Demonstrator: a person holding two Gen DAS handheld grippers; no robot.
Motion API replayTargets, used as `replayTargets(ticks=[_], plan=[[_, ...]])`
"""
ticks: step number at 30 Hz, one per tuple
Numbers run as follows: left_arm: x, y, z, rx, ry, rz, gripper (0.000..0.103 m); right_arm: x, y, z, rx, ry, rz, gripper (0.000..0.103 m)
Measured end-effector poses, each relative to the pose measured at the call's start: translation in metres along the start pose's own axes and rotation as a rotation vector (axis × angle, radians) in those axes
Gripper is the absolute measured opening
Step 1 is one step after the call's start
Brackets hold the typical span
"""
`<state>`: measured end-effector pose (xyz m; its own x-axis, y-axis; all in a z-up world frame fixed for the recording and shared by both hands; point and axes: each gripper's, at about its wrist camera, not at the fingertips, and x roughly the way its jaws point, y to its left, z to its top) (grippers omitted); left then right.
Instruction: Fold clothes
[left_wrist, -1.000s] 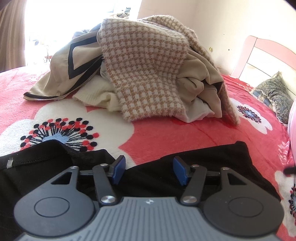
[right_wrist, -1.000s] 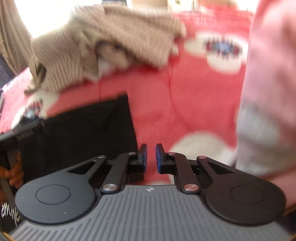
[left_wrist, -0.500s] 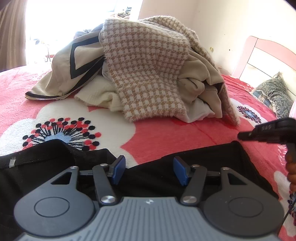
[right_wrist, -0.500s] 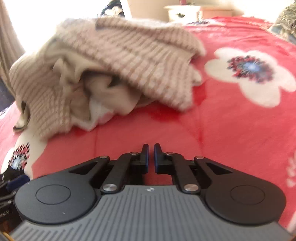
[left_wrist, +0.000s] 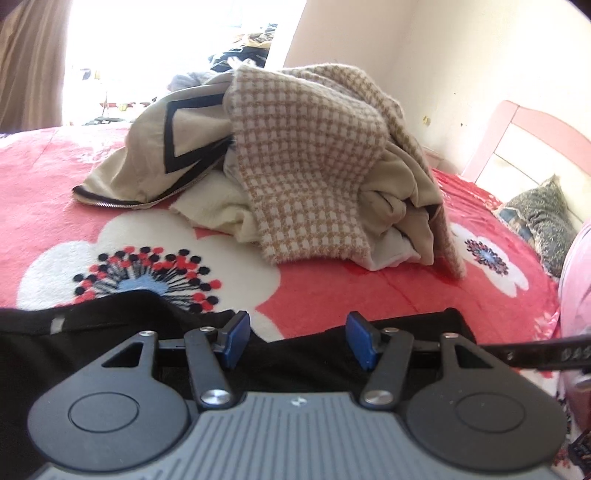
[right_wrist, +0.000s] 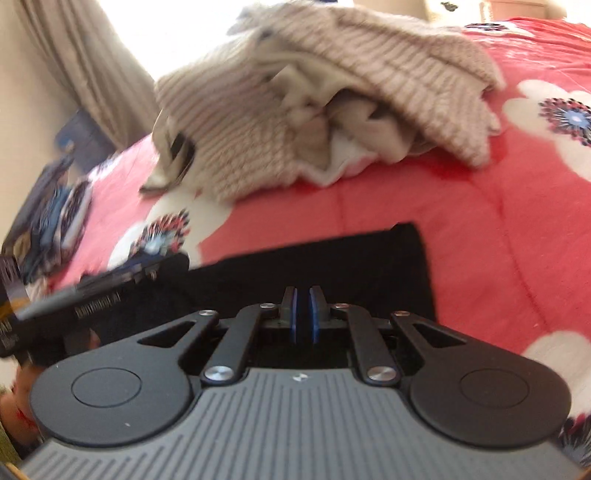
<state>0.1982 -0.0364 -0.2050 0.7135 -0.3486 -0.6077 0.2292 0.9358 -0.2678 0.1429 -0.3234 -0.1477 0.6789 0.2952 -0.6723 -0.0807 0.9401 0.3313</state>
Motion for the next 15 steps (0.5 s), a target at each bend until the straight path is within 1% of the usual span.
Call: replayTargets(ticks=[3,6,10,11,13,15], plan=[[-0.025,0.011,0.002,-0.017,-0.003,0.011,0.059,-0.009,0.009,0.0,-0.006,0.008,0.013,0.007],[-0.061,0.029,0.005,-0.022,0.0,0.045,0.059,-0.015,0.018,0.001,-0.014,0.02,0.034,0.007],[-0.123,0.061,0.011,-0.042,-0.011,0.13,0.059,-0.008,0.032,0.008,-0.032,0.07,0.133,0.007],[-0.139,0.071,0.012,-0.06,-0.015,0.15,0.059,-0.001,0.037,0.008,-0.037,0.1,0.165,0.007],[-0.169,0.092,0.012,-0.108,-0.024,0.188,0.06,0.026,0.052,0.001,-0.045,0.198,0.226,0.008],[-0.195,0.111,0.009,-0.143,-0.028,0.231,0.06,0.057,0.063,-0.007,-0.056,0.263,0.228,0.007]])
